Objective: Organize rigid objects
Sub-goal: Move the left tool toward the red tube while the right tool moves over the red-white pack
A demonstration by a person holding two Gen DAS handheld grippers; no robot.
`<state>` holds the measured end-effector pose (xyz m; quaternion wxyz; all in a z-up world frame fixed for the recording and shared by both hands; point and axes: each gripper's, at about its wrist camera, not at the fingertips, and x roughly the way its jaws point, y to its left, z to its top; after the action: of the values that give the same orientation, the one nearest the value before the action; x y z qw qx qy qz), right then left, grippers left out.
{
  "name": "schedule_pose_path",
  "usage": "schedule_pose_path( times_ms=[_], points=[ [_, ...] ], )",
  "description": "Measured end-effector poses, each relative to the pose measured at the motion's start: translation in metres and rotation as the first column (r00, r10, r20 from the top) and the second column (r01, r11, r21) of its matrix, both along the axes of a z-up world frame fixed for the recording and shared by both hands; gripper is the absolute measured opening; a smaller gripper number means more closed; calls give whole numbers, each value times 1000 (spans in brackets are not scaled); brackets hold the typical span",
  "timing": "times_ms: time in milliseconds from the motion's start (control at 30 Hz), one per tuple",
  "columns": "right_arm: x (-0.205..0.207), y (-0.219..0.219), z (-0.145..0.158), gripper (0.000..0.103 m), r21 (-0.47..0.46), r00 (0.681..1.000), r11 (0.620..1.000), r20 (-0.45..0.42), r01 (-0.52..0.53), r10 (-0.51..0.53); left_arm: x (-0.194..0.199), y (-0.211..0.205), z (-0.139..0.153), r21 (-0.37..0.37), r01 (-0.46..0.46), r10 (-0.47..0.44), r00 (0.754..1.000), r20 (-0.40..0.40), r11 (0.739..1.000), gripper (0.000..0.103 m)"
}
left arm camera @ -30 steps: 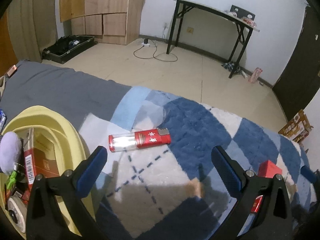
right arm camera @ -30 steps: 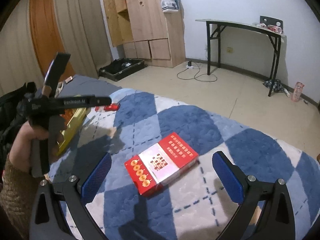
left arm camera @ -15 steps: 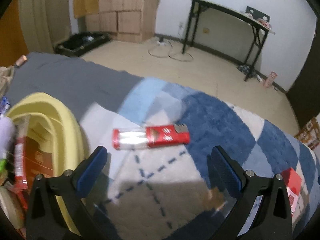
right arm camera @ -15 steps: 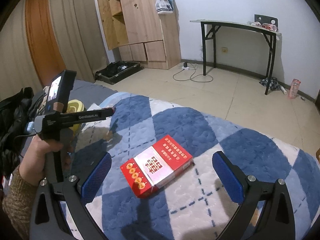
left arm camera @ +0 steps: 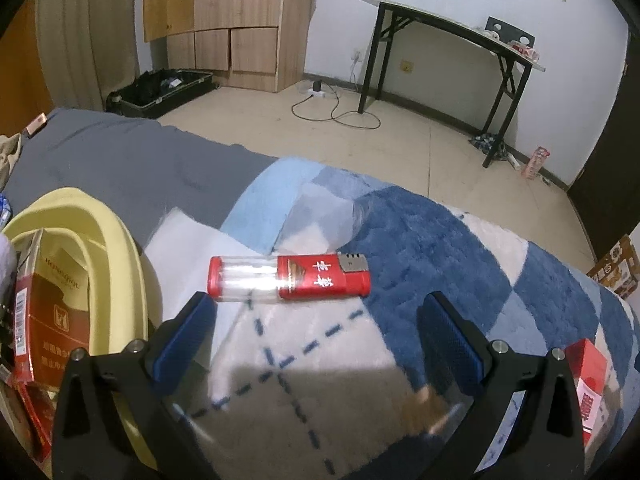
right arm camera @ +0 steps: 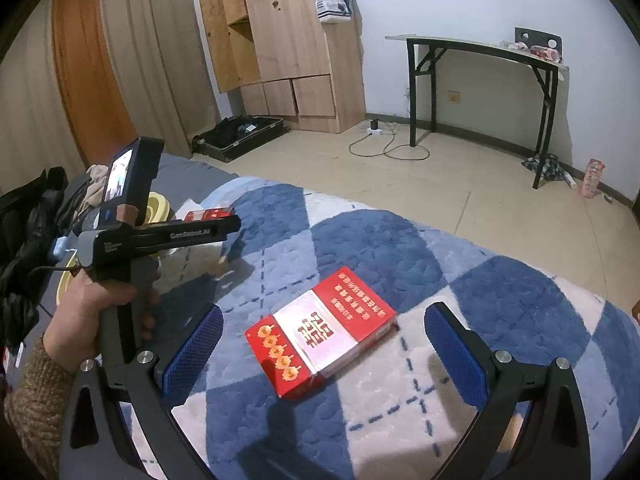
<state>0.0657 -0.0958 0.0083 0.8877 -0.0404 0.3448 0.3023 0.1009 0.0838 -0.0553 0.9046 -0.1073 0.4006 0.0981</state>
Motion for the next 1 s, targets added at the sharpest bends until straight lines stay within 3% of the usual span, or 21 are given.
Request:
schedule_pose_path(
  times_ms=[67,133,233,400,533,667,833,900,967,1000],
  points=[
    [1,2,-1,103,-5,1000,1000,-2,-5,5,-1,2,3,-27,13,-13,1000,11,1000,103],
    [1,2,-2,103,-7,1000,1000,-5,-5,5,-6,3,14,-99,51,-44,996,73,994,103],
    [3,1,-2,103,-6,1000,1000,-7,3,-3,-9,-1,20,-123,102,-87,989,122,987,103],
    [3,-1,-2,103,-2,1000,1000,-5,8,-8,-3,6,11,-91,57,-52,997,59,994,103],
    [3,0,-3,103,-3,1000,1000,-7,5,-5,-1,4,11,-75,63,-58,996,62,995,103],
    [4,1,-3,103,-5,1000,1000,-13,-1,1,1,-9,5,-33,163,-161,985,59,986,103],
    [4,0,-3,103,-3,1000,1000,-11,0,0,5,-14,1,15,185,-186,982,33,983,103],
    [4,-1,-3,103,-3,1000,1000,-13,5,-5,6,-16,-1,14,214,-215,977,19,977,103],
    [4,-2,-4,103,-3,1000,1000,-15,11,-11,7,-20,-8,-33,265,-265,964,-16,964,103],
    [5,-3,-4,103,-2,1000,1000,-16,13,-13,8,-22,-9,-12,270,-270,962,-26,963,103]
  ],
)
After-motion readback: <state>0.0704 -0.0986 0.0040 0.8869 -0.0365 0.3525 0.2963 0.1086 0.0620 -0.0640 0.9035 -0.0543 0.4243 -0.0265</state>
